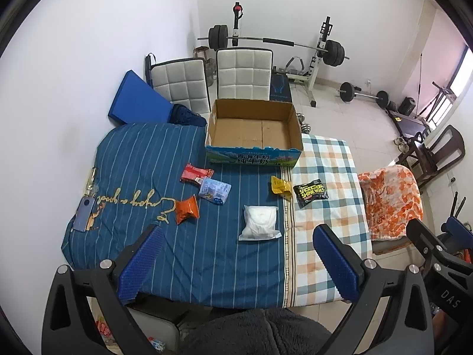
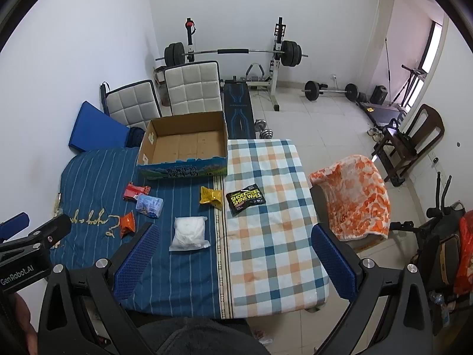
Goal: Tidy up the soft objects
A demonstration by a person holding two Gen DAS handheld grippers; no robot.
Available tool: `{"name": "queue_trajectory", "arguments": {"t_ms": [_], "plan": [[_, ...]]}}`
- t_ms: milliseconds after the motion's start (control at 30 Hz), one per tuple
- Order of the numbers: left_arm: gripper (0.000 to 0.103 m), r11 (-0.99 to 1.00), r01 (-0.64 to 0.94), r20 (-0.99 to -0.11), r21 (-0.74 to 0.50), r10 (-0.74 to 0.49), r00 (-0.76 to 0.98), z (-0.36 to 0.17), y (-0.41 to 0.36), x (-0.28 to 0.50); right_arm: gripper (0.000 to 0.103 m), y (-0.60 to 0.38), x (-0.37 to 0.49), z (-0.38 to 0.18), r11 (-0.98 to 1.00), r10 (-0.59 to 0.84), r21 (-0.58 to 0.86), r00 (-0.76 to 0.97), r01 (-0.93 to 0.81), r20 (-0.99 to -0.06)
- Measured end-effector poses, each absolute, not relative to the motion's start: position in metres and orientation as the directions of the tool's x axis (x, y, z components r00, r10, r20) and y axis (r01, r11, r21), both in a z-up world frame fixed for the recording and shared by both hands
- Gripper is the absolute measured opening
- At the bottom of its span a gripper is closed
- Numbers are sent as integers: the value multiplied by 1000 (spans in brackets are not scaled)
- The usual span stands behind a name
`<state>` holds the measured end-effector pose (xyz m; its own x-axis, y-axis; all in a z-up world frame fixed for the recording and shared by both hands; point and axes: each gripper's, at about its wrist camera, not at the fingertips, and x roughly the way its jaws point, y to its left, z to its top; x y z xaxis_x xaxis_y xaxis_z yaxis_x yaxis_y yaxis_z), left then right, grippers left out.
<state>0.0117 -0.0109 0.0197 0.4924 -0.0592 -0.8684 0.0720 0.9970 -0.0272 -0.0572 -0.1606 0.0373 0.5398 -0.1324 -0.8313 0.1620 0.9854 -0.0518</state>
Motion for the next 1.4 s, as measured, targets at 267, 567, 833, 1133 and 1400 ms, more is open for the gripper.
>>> {"name": "queue_trajectory", "arguments": {"t_ms": [267, 567, 833, 1133, 1400], "plan": [[103, 998, 63, -859, -31, -59, 508, 26, -8, 8, 103, -157, -57, 42, 987, -130, -55, 547, 153, -827], [103, 998, 56, -858, -26, -51, 511, 25, -10, 4, 103, -156, -59, 45, 987, -120, -42, 553, 153, -825], [103, 998, 56, -858, -24, -49, 511, 24, -6, -2, 103, -156, -59, 47, 986, -122, -38, 551, 160, -825], [103, 998, 63, -866, -29, -56, 496, 19, -9, -7, 103, -161, -64, 45, 986, -119, -31, 554, 164, -824], [103, 998, 63, -863, -29, -57, 502, 18, -10, -8, 103, -169, -74, 37, 984, -124, -30, 560, 174, -819]]}}
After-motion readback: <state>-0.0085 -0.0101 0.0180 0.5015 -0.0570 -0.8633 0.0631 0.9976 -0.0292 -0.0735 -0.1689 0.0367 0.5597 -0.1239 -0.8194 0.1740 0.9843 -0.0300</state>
